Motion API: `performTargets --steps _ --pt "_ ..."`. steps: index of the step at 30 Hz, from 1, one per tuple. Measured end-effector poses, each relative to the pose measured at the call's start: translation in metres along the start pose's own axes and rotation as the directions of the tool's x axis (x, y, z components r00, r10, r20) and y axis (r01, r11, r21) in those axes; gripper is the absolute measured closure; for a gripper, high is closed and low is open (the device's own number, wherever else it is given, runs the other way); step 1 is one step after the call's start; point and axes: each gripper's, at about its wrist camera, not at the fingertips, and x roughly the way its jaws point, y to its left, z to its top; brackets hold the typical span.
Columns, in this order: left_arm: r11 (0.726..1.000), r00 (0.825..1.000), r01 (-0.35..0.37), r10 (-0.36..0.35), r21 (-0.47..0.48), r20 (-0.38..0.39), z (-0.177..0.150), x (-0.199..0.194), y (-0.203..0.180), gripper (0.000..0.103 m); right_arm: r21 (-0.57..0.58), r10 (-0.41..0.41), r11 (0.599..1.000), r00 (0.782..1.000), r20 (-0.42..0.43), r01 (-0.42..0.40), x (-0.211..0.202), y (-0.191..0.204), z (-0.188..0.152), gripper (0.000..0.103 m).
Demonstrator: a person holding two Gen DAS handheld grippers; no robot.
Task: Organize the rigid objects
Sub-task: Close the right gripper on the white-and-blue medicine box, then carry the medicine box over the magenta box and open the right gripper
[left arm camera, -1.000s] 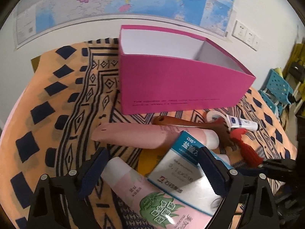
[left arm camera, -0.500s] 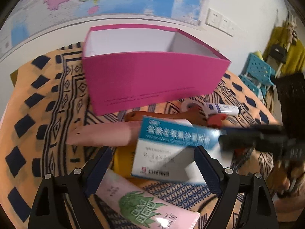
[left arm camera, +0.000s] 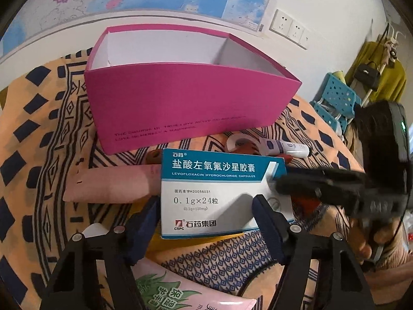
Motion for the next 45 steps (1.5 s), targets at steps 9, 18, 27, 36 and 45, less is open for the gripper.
performTargets --steps 9,18,27,36,45 --pt "0.999 0.999 -0.034 0.034 0.008 0.003 0.002 -0.005 -0.006 0.033 -0.054 0.001 0.999 1.000 0.011 0.000 0.004 0.012 -0.007 0.069" --pt "1.000 0.998 -0.025 0.023 0.019 0.058 0.035 -0.029 -0.016 0.034 -0.121 -0.002 0.993 0.997 0.081 0.011 -0.022 0.023 0.023 0.069" --pt "1.000 0.993 -0.013 0.011 0.018 0.116 0.101 -0.031 -0.017 0.034 -0.171 0.006 0.985 0.982 0.190 0.027 -0.043 0.030 0.080 0.069" --pt "1.000 0.994 -0.022 0.023 -0.016 0.110 0.143 -0.010 -0.005 0.034 -0.140 0.003 0.990 0.981 0.192 0.025 -0.028 0.011 0.128 0.069" --pt "0.997 0.997 -0.046 0.049 -0.063 0.056 0.160 0.023 0.010 0.034 -0.075 -0.004 0.997 0.991 0.133 0.014 0.001 -0.016 0.151 0.069"
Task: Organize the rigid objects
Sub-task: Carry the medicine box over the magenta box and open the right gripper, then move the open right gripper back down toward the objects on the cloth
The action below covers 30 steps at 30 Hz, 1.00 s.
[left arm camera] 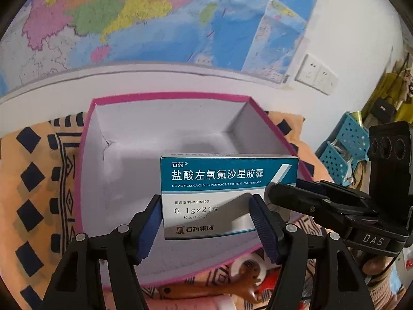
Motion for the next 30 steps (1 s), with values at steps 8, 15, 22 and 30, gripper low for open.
performTargets --steps 8,15,22,30 --pt "0.998 0.997 -0.026 0.021 -0.055 -0.080 0.006 0.035 0.014 0.034 0.026 -0.066 0.997 0.997 -0.046 0.068 0.028 -0.016 0.008 0.068" --pt "0.991 0.992 -0.096 0.087 -0.098 -0.086 0.005 0.040 0.030 0.034 0.044 -0.119 0.992 0.993 -0.006 0.119 0.021 -0.019 0.011 0.068" --pt "0.996 0.996 -0.086 0.087 -0.038 0.014 -0.012 -0.005 0.026 0.033 -0.069 -0.039 0.997 0.998 0.047 0.042 -0.019 0.008 -0.011 0.059" --pt "0.998 0.995 -0.060 0.058 0.021 0.086 -0.045 -0.054 0.011 0.032 -0.155 0.057 0.987 0.995 0.077 -0.045 -0.062 0.036 -0.047 0.058"
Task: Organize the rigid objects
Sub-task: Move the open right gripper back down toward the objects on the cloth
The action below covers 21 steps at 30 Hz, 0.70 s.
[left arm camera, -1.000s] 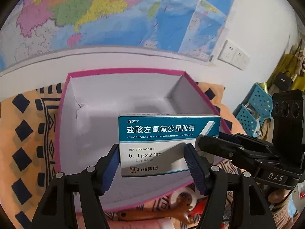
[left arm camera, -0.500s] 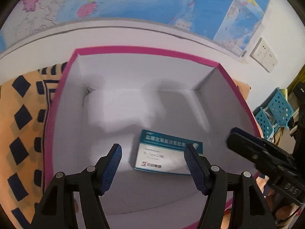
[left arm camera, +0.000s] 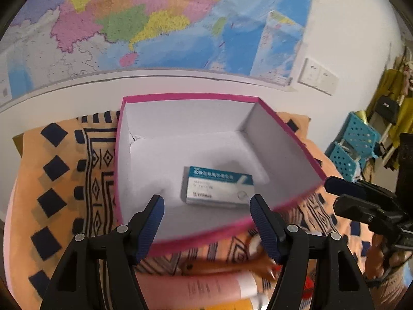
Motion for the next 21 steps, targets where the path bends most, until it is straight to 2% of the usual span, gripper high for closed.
performTargets --steps 5,12,21 --pt "1.000 1.000 0.018 -0.018 0.015 0.000 -0.028 -0.011 -0.008 0.032 -0.037 -0.012 0.999 0.999 -0.032 0.011 -0.007 0.009 -0.018 0.058" --pt "1.000 0.998 0.027 -0.027 -0.003 -0.057 -0.062 0.001 -0.010 0.032 -0.085 -0.049 0.996 0.987 -0.155 0.036 0.021 0.015 -0.045 0.058" --pt "0.999 0.996 -0.010 0.007 -0.032 -0.093 -0.092 -0.006 0.006 0.032 -0.040 0.051 0.997 0.971 -0.233 -0.062 0.033 0.028 -0.075 0.058"
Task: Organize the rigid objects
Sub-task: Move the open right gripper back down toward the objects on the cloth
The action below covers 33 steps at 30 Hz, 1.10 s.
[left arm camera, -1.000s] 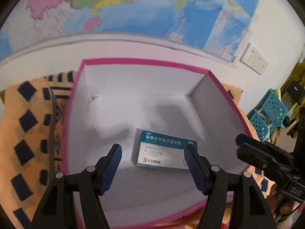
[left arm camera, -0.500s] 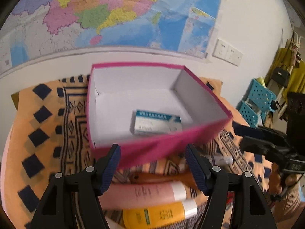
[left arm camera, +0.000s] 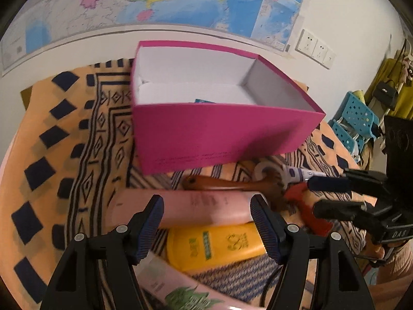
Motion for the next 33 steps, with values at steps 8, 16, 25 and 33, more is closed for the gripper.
performTargets --steps 8,16,25,33 --pt "1.000 1.000 -0.012 0.012 0.017 -0.020 -0.013 -0.004 0.006 0.032 0.072 0.049 0.996 0.998 -0.051 -0.046 0.018 0.008 -0.027 0.058" --pt "0.999 0.997 0.015 -0.012 0.035 -0.077 -0.027 0.007 0.008 0.032 0.091 -0.002 0.996 0.995 -0.102 0.011 0.039 0.013 -0.034 0.058" --pt "0.999 0.994 0.034 -0.030 0.039 -0.108 -0.026 0.015 0.012 0.032 0.085 -0.092 0.991 0.989 -0.112 0.102 0.053 0.013 -0.033 0.070" --pt "0.997 0.988 0.053 -0.043 0.061 -0.148 -0.029 0.022 0.010 0.026 0.098 -0.178 0.977 0.978 -0.112 0.189 0.060 0.002 -0.031 0.092"
